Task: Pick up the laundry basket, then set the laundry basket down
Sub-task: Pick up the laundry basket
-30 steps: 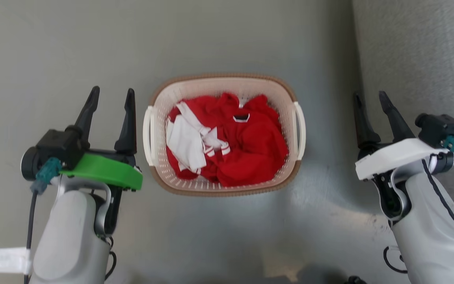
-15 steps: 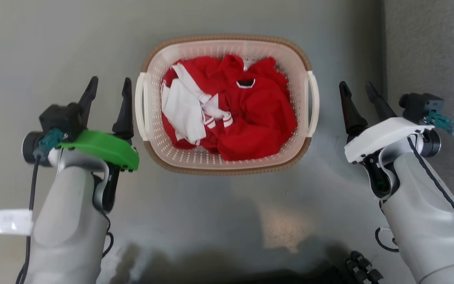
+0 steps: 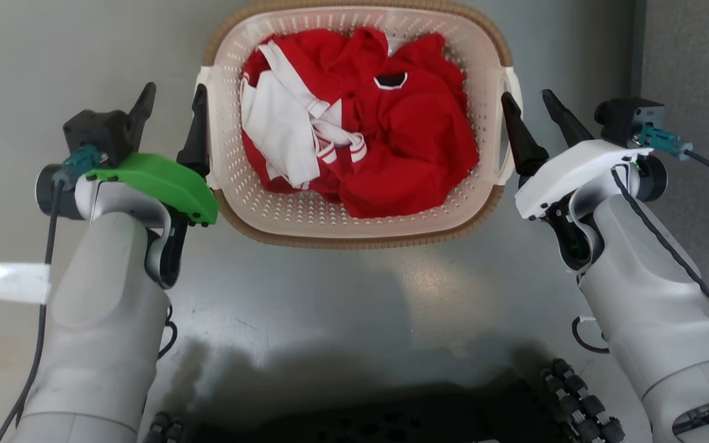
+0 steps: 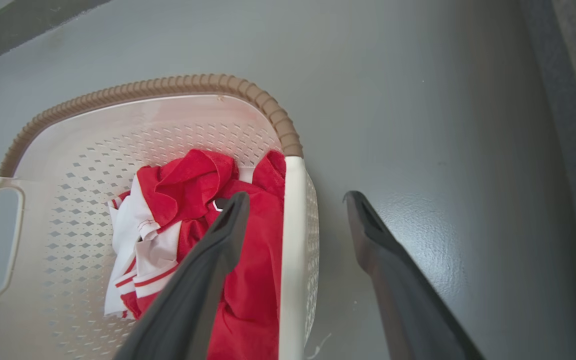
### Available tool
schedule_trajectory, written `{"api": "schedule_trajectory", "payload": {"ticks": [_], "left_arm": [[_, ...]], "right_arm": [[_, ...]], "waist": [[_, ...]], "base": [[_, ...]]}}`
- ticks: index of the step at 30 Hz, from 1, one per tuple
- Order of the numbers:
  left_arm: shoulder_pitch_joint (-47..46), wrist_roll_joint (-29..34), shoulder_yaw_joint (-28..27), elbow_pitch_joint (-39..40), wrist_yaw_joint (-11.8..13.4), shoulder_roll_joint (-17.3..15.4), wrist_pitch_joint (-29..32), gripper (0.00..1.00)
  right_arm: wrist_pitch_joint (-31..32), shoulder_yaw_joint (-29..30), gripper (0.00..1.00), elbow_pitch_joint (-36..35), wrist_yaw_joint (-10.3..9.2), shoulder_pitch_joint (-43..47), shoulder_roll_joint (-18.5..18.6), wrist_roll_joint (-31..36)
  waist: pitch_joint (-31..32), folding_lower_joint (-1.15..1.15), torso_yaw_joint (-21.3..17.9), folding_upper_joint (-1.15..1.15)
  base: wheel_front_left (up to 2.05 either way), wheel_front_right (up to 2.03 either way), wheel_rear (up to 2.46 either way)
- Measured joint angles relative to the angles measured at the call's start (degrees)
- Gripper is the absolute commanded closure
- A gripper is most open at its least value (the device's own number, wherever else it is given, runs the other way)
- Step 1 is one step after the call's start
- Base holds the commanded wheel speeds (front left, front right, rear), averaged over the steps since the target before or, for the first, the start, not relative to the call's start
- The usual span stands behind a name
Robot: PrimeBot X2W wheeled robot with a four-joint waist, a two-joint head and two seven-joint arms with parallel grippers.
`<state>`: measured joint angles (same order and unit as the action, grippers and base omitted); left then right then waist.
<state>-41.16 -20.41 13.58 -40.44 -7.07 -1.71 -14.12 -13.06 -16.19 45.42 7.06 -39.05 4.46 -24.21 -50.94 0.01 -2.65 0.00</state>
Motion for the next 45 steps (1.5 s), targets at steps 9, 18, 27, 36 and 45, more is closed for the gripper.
{"api": "schedule_trajectory", "payload": {"ticks": [9,18,27,36,45], "left_arm": [[-3.1,-3.4,6.2,-5.1,0.0,0.2,2.3,0.00],[-4.9,-6.9,9.2,-8.4,0.0,0.2,2.7,0.00],[-6.7,-9.8,11.4,-10.3,0.0,0.1,2.6,1.00],[-7.4,-11.9,13.6,-12.5,0.0,0.1,2.0,1.00],[-7.4,-15.0,16.0,-15.5,0.0,0.0,2.0,1.00]], "right_arm": [[0.0,-2.3,0.00,4.0,0.00,-2.8,-0.1,-1.4],[-0.1,-4.7,0.00,6.9,0.00,-4.9,-0.4,-3.4],[-0.2,-6.4,1.00,9.0,-0.01,-6.5,-0.6,-5.1],[-0.6,-8.3,1.00,11.1,-0.03,-7.4,-0.7,-7.0],[-0.6,-10.1,1.00,13.1,-0.02,-7.4,-0.9,-9.4]], "waist": [[-3.3,0.00,-0.5,0.00],[-4.2,0.00,-0.6,0.00],[-4.5,0.00,-0.6,0.00],[-3.8,0.00,-0.5,0.00],[-0.4,0.00,-0.7,0.00]], "base": [[0.00,0.00,0.00],[0.00,0.00,0.00],[0.00,0.00,0.00],[0.00,0.00,0.00],[0.00,0.00,0.00]]}}
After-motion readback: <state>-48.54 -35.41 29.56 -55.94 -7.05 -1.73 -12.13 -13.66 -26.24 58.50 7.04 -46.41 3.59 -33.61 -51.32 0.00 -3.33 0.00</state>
